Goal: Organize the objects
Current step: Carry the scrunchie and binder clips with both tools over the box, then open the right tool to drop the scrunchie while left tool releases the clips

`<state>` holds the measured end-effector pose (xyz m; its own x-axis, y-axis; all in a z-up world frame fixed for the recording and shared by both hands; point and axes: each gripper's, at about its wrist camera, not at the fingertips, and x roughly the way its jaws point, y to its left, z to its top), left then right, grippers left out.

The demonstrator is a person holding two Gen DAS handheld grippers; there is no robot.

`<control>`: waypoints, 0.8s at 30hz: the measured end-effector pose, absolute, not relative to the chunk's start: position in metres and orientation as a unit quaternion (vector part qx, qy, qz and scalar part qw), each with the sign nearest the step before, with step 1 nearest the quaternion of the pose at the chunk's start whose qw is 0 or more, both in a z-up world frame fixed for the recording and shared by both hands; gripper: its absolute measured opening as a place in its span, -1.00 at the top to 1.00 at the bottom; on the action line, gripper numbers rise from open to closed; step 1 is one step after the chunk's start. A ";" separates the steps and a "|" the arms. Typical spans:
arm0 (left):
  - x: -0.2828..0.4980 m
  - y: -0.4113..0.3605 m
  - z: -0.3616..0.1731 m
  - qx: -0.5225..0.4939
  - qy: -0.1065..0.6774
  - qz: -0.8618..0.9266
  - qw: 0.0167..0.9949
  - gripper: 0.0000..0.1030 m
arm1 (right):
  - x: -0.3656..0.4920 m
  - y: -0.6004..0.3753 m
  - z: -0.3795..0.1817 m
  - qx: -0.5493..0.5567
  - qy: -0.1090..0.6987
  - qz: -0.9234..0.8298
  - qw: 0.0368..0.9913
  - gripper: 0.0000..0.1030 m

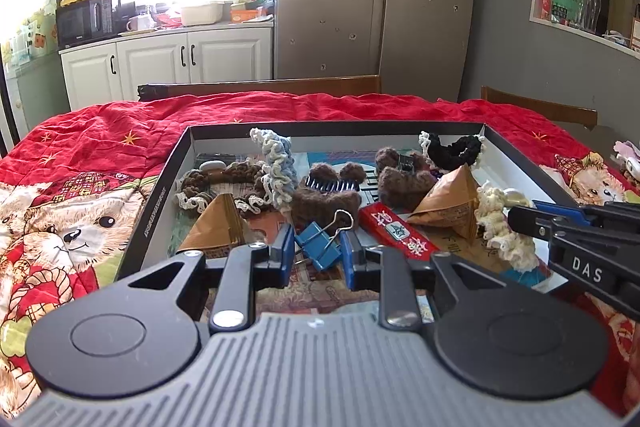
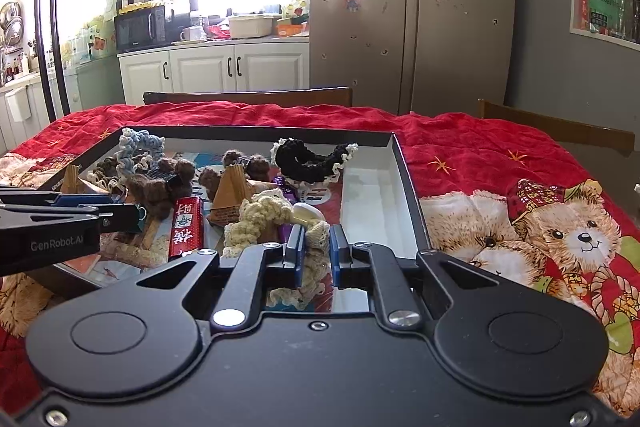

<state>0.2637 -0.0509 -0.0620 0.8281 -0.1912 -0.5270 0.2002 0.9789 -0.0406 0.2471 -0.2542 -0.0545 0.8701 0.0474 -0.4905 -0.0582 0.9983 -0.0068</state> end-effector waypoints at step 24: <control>0.263 -0.055 -0.065 0.027 0.270 -0.100 0.957 0.40 | 0.253 -0.252 -0.060 -0.020 0.273 0.030 0.961 0.68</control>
<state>0.2635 -0.0549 -0.0651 0.8343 -0.1770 -0.5222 0.2061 0.9785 -0.0024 0.2532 -0.2523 -0.0602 0.8487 0.0462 -0.5268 -0.0685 0.9974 -0.0228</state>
